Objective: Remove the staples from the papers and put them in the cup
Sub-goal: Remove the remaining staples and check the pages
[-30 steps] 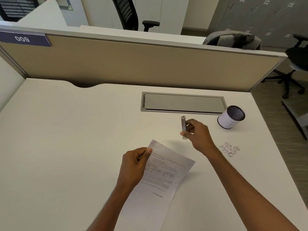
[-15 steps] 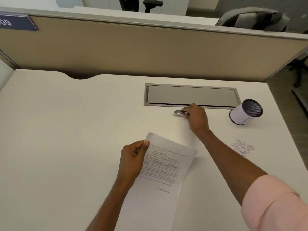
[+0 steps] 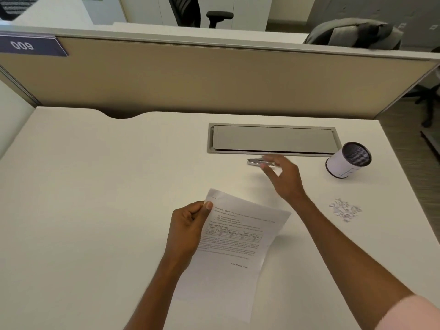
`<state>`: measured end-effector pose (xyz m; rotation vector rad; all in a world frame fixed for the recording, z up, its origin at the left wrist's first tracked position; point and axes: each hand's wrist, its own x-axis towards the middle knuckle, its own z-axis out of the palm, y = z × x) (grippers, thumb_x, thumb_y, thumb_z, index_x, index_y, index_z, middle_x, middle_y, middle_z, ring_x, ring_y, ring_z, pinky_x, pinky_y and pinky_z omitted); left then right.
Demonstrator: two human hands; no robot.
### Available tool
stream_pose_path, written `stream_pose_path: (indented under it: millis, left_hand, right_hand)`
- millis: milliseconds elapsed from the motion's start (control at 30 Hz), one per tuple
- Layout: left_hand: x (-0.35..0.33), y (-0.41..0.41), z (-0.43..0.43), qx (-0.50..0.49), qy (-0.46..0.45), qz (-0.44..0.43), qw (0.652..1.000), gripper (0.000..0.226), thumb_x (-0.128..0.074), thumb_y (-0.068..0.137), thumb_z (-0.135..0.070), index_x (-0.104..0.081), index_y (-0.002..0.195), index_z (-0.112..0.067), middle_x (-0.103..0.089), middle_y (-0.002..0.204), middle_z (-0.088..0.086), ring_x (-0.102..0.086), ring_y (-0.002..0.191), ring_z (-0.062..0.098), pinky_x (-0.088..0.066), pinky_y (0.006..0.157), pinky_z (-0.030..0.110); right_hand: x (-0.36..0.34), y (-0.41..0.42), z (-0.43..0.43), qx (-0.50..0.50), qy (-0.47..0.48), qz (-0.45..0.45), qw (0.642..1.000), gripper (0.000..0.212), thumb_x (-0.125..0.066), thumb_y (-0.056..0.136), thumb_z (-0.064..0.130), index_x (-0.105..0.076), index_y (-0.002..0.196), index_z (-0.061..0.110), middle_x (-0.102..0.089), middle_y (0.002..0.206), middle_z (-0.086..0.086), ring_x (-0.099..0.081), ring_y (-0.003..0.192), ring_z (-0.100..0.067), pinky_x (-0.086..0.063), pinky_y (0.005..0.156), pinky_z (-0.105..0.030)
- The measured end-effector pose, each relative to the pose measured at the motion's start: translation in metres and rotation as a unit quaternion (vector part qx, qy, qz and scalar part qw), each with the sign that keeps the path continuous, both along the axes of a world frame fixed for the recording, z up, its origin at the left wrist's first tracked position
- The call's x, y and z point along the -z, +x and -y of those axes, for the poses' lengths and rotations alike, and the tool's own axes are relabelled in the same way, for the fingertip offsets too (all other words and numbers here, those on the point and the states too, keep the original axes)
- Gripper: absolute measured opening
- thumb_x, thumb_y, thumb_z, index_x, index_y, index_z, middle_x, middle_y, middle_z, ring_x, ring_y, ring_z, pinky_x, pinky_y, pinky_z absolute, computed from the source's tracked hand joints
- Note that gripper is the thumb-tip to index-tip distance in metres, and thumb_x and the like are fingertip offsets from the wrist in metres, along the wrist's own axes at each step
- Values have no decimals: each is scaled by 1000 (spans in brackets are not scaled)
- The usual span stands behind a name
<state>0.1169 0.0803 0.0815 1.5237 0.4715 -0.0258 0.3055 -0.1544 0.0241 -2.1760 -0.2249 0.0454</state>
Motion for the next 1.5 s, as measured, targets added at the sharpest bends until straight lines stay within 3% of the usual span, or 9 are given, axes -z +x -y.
stream_pose_path:
  millis: [133, 233, 267, 433, 700, 867, 1033, 1333, 1500]
  left_hand:
    - [-17, -9, 0, -37, -47, 33, 998, 35, -59, 107, -30, -81, 94, -6, -81, 96, 21, -77, 89, 44, -63, 80, 56]
    - [-31, -14, 4, -80, -99, 41, 991, 37, -58, 108, -31, -78, 101, 0, -80, 104, 27, -77, 94, 46, -61, 89, 64]
    - [-36, -15, 6, -91, -105, 45, 989, 37, -57, 109, -30, -78, 103, 1, -80, 105, 26, -78, 94, 44, -61, 90, 64]
    - [-56, -28, 15, -108, -102, 70, 986, 38, -58, 109, -32, -75, 103, 2, -80, 108, 26, -77, 98, 45, -59, 95, 70]
    - [-75, -57, 24, 22, -125, 60, 990, 37, -62, 102, -38, -72, 132, -19, -80, 125, 10, -78, 112, 36, -64, 93, 53]
    - [-68, -76, 32, 81, -114, 31, 990, 31, -62, 106, -22, -71, 134, -13, -79, 129, 10, -76, 117, 35, -64, 97, 47]
    - [-63, -88, 44, 60, -49, 52, 996, 25, -62, 107, -24, -75, 127, -15, -82, 119, 6, -77, 111, 34, -64, 86, 33]
    - [-107, -89, 46, -72, -19, 189, 979, 25, -59, 107, -22, -74, 121, -7, -82, 100, 4, -78, 83, 18, -63, 69, 29]
    - [-123, -81, 41, -89, -27, 210, 973, 16, -63, 106, -17, -76, 111, -10, -79, 94, 2, -74, 84, 15, -60, 69, 26]
  right_hand:
    - [-40, -68, 17, -64, 304, -346, 885, 74, -21, 106, 60, -65, 135, 8, -70, 134, -19, -66, 123, -34, -47, 108, -49]
    - [-50, -120, 28, -62, 422, -422, 800, 86, -15, 99, 71, -59, 145, 14, -60, 146, -20, -57, 133, -39, -40, 113, -57]
    - [-53, -133, 29, -65, 428, -421, 797, 83, -17, 99, 69, -55, 148, 15, -58, 148, -20, -55, 136, -39, -39, 115, -58]
    - [-71, -177, 32, -86, 292, -308, 901, 37, -59, 104, 25, -63, 139, 15, -71, 136, -8, -67, 126, -32, -49, 111, -57]
    - [-100, -208, 47, -26, 299, -271, 915, 36, -66, 100, 24, -65, 135, 14, -75, 129, -7, -73, 117, -32, -56, 103, -56]
    - [-116, -220, 47, 0, 300, -220, 928, 27, -64, 101, 23, -69, 127, 21, -79, 119, 1, -77, 107, -24, -64, 87, -38]
    - [-118, -233, 43, 34, 294, -186, 937, 22, -65, 100, 22, -71, 121, 24, -81, 112, 3, -77, 100, -20, -64, 79, -28]
    - [-140, -256, 52, 44, 283, -195, 938, 19, -67, 98, 23, -72, 117, 20, -82, 106, 0, -79, 92, -26, -66, 73, -34]
    - [-160, -269, 56, 28, 285, -219, 933, 21, -67, 98, 23, -72, 118, 19, -82, 108, -1, -80, 93, -25, -66, 76, -37]
